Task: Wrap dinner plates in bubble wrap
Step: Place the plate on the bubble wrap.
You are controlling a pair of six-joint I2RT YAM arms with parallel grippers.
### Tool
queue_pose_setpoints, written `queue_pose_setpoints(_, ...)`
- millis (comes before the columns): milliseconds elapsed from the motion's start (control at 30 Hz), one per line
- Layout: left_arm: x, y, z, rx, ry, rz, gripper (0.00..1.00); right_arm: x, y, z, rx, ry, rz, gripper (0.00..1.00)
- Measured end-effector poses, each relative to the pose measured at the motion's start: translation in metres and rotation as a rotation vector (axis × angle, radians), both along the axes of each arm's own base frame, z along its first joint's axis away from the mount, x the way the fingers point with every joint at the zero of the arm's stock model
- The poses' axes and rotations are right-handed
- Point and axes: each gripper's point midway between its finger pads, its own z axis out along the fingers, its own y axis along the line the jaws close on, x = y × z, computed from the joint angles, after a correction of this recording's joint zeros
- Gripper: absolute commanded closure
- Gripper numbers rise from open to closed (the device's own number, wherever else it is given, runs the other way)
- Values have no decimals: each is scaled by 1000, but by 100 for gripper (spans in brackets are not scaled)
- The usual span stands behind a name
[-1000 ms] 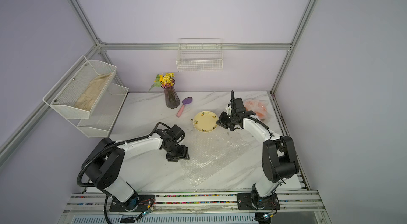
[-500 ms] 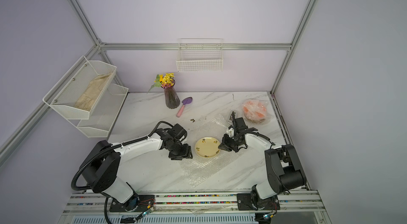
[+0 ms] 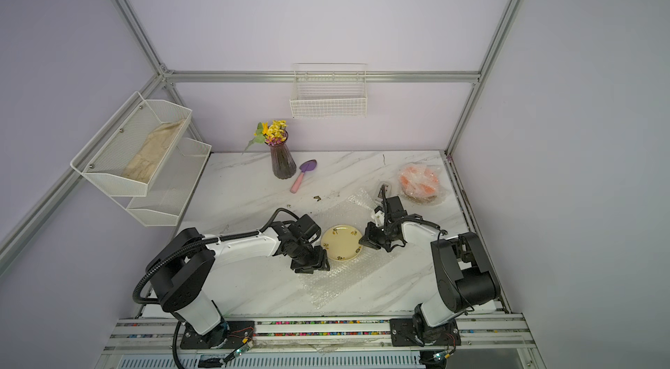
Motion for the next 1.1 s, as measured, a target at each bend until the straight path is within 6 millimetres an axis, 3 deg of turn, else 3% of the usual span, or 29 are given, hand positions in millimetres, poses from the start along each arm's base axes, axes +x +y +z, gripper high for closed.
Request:
queue_pose_setpoints(167,0,7,0,17,-3,-17,35,9,8,1,42,-45,13,99)
queue_pose_setpoints(300,0,13,-1,34,-3,-26,35,4,11,-13,34,-11,35,95)
queue_pose_setpoints(333,-1,14,-1,37,-4,-29,34,3,11,-16,30,-1,38,89)
queue_pose_setpoints(400,-1,15,-1,45,-2,-30,34,0,12,-15,38,3,47,63)
queue_pose_setpoints(467,-1,17,-2,49,-3,-31,34,-2,11,-12,33,-2,54,56)
queue_pose_setpoints(667,5,30,-2,72,-4,-26,34,13,-8,4,-38,-50,-23,55)
queue_pose_setpoints(767,14,45,-3,95,-7,-12,34,17,-20,-2,-77,-32,-60,55)
queue_pose_setpoints(900,25,63,-4,117,-7,3,34,-4,-31,-18,-131,46,-89,55)
queue_pose_setpoints(1100,45,91,-4,156,-18,24,32,-46,-42,-14,-139,86,-152,56)
